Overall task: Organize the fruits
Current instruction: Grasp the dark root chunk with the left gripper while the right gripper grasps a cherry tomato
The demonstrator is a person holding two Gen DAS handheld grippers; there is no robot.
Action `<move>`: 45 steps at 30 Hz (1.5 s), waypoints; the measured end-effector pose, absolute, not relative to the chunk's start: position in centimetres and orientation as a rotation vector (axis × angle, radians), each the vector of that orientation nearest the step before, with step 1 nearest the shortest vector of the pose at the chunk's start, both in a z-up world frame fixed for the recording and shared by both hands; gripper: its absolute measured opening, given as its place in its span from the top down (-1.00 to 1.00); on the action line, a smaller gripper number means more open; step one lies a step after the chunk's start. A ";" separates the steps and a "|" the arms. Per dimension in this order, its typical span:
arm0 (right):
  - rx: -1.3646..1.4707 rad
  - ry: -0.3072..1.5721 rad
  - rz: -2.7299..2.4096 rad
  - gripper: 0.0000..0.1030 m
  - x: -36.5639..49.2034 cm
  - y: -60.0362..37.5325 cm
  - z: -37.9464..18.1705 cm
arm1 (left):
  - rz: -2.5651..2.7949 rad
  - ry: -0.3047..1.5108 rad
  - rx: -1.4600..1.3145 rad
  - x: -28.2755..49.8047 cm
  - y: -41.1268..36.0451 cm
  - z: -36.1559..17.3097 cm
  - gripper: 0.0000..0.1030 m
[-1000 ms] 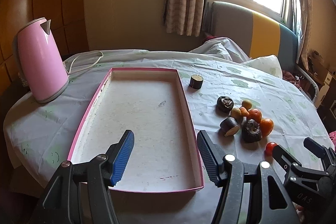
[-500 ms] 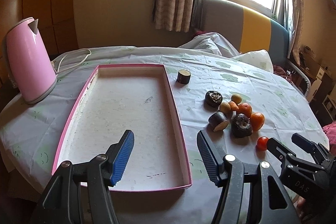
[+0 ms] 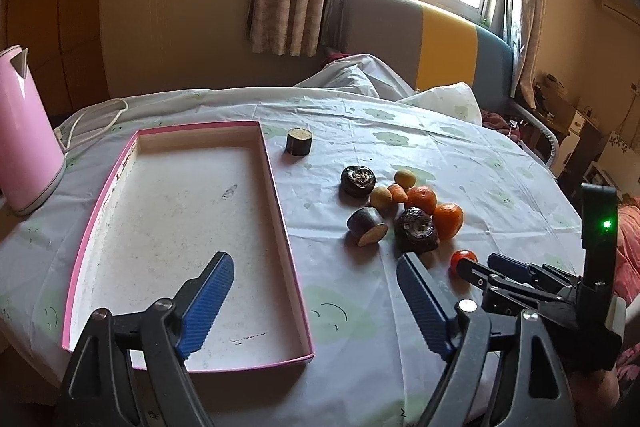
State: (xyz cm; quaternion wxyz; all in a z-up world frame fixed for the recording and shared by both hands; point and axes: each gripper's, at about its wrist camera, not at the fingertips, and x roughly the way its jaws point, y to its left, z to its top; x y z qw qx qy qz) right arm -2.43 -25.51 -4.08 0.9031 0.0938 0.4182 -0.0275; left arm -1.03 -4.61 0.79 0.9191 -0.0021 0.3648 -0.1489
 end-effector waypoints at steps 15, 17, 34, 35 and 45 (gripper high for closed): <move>0.188 0.887 -0.011 0.40 -1.0 -25.6 -5.5 | -0.448 0.954 0.025 4.2 -9.5 -1.1 0.20; 0.195 0.887 -0.010 0.40 -1.0 -25.7 -5.5 | -0.460 0.969 0.052 5.0 -10.4 -1.4 0.22; 0.219 0.885 0.002 0.40 -1.0 -25.9 -5.6 | -0.422 1.072 0.014 9.4 -12.1 -5.1 0.24; 0.213 0.887 0.002 0.40 -1.0 -25.9 -5.7 | -0.426 1.067 0.009 9.3 -12.0 -5.1 0.24; 0.182 0.904 -0.007 0.40 -0.8 -25.5 -5.7 | -0.394 0.930 -0.038 6.4 -8.3 -1.1 0.24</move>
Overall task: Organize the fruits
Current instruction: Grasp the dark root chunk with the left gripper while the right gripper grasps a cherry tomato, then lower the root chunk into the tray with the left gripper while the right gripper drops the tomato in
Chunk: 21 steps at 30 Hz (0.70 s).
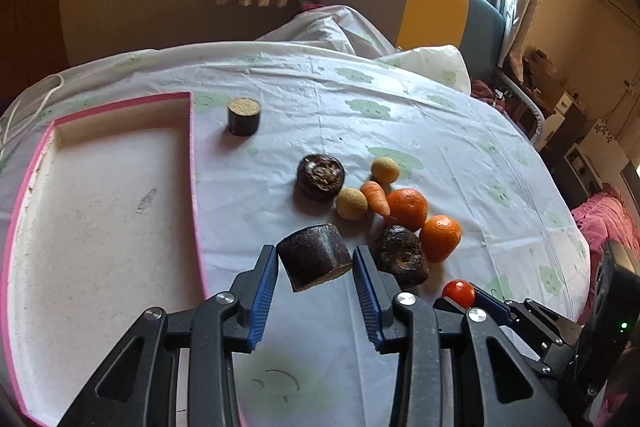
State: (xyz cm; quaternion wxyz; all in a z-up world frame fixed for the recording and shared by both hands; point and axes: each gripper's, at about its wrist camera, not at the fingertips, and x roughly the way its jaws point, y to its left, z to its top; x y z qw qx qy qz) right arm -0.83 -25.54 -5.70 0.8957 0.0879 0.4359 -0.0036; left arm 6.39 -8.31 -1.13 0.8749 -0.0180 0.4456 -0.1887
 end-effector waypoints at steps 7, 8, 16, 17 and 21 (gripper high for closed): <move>0.146 0.908 -0.018 0.40 -0.8 -25.1 -5.8 | -0.179 0.892 -0.108 7.3 -0.8 -0.3 0.24; 0.136 0.908 -0.020 0.40 -0.8 -25.0 -5.8 | -0.146 0.903 -0.107 7.6 0.2 -0.7 0.24; 0.108 0.917 -0.031 0.40 -0.7 -24.7 -5.7 | 0.013 0.966 -0.133 8.2 4.7 -3.6 0.23; 0.106 0.918 -0.030 0.41 -0.6 -24.7 -5.7 | 0.019 0.969 -0.130 8.0 4.7 -3.7 0.23; 0.102 0.919 -0.027 0.41 -0.6 -24.7 -5.7 | 0.030 0.971 -0.139 7.4 4.9 -3.6 0.16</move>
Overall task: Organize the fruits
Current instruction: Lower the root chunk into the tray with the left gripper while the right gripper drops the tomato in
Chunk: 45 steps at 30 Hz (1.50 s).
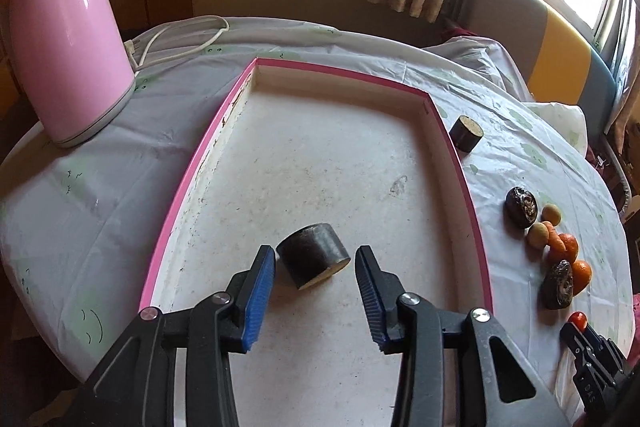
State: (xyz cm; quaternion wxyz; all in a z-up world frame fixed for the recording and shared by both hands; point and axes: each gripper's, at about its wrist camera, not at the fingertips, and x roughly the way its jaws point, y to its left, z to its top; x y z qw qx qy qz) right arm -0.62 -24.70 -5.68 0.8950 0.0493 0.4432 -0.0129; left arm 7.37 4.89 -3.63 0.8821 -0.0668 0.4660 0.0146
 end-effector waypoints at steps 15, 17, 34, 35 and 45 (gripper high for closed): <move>0.158 0.877 0.078 0.43 -1.2 -23.2 -3.3 | -0.004 0.939 -0.195 3.7 5.7 -2.7 0.15; 0.152 0.867 0.126 0.43 -1.2 -22.0 -2.8 | -0.008 0.937 -0.202 3.5 5.8 -2.7 0.15; 0.123 0.889 0.456 0.43 3.1 -11.4 -0.7 | 0.007 0.916 -0.283 2.6 8.7 -2.2 0.14; 0.117 0.891 0.466 0.43 3.3 -10.8 -0.7 | 0.003 0.916 -0.291 2.6 8.9 -2.3 0.14; 0.083 0.921 0.465 0.15 5.6 -8.3 -2.4 | -0.025 0.882 -0.226 2.4 8.6 -1.9 0.14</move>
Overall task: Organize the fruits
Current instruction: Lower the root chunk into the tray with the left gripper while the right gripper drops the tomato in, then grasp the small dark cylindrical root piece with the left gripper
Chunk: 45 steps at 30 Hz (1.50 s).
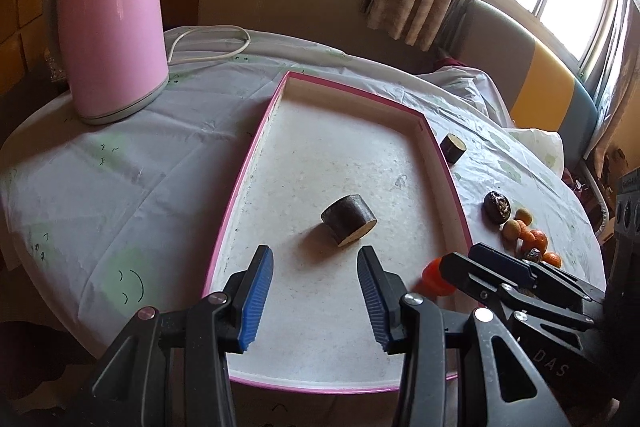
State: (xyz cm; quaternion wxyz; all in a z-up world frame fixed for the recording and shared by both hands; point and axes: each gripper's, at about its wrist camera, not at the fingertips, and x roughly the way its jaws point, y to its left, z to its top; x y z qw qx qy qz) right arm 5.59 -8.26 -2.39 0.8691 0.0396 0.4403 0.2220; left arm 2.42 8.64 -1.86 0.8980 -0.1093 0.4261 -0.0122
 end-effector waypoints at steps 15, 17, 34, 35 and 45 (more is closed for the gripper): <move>0.222 0.883 0.320 0.07 2.3 -14.2 -2.1 | -0.162 0.835 -0.206 2.2 5.3 -0.9 -0.03; 0.235 0.885 0.285 0.07 2.0 -15.6 -2.4 | -0.180 0.845 -0.209 2.3 4.9 -0.9 -0.10; 0.334 0.859 0.007 0.07 0.6 -26.7 -3.2 | -0.283 0.900 -0.071 5.2 -2.0 0.3 -0.11; 0.337 0.864 0.001 0.07 0.7 -27.0 -3.4 | -0.285 0.908 -0.075 5.4 -2.2 0.2 -0.11; 0.369 0.874 -0.015 0.07 2.9 -27.7 -4.5 | -0.354 0.945 -0.058 7.8 -4.7 -0.1 -0.11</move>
